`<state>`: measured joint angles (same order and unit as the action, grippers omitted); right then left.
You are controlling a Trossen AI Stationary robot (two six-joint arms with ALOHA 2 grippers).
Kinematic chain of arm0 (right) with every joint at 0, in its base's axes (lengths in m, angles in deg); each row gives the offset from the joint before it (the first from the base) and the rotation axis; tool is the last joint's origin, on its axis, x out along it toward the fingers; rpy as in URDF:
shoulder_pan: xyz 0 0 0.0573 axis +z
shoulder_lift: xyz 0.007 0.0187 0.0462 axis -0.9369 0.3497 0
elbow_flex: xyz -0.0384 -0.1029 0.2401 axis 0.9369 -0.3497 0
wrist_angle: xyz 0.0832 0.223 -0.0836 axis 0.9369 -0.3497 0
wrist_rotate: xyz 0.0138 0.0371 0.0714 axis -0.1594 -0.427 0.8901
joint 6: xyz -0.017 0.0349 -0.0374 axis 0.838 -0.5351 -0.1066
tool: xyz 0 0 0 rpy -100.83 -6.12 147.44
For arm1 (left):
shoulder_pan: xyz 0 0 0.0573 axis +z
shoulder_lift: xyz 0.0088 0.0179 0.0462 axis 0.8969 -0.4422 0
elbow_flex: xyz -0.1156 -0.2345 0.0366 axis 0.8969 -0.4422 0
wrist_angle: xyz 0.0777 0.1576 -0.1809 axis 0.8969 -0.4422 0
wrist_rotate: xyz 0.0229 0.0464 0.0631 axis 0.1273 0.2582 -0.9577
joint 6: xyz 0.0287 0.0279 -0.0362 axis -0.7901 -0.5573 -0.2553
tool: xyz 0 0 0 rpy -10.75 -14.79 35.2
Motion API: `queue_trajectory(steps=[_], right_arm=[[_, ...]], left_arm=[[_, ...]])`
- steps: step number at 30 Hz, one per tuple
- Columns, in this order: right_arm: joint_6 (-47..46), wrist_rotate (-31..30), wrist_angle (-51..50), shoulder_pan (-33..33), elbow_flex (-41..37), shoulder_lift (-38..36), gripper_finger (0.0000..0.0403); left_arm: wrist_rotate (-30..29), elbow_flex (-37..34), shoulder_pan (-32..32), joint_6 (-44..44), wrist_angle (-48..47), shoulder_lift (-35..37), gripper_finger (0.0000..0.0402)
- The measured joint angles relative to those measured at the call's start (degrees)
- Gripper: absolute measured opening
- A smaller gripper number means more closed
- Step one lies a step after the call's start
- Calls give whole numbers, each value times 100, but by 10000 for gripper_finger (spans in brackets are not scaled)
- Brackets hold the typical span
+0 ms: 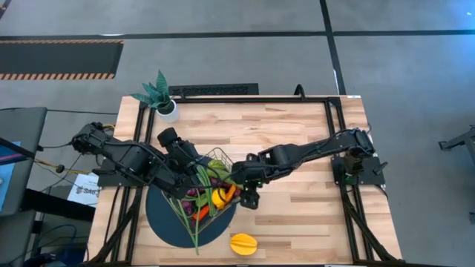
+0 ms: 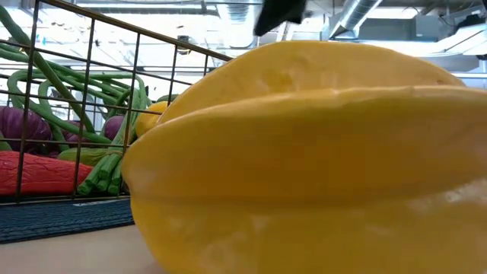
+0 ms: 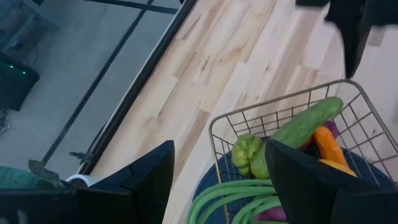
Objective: Build produce basket
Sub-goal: Put the yellow starfruit into the wire basket
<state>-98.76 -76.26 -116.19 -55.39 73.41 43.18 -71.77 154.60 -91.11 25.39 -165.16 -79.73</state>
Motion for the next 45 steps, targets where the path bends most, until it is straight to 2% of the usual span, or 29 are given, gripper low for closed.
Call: queue_trajectory(steps=[8, 19, 26, 33, 45], right_arm=[[-1066, -45, -1081, 712, 74, -5, 291], [-3266, -1476, -309, 2324, 74, 0, 291], [-4254, -2056, -39, 2903, 75, 52, 291], [-4416, -2334, 27, 2986, 80, 99, 291], [-3452, -2118, 1075, 2685, 72, 1082, 291]], left_arm=[[239, 0, 2, 3, 0, 0, 238], [518, 0, 2, -69, 0, 0, 238], [777, 0, 2, -47, 4, 0, 238], [808, 0, 2, -50, 4, 0, 238], [939, 0, 2, -9, 7, -2, 238]])
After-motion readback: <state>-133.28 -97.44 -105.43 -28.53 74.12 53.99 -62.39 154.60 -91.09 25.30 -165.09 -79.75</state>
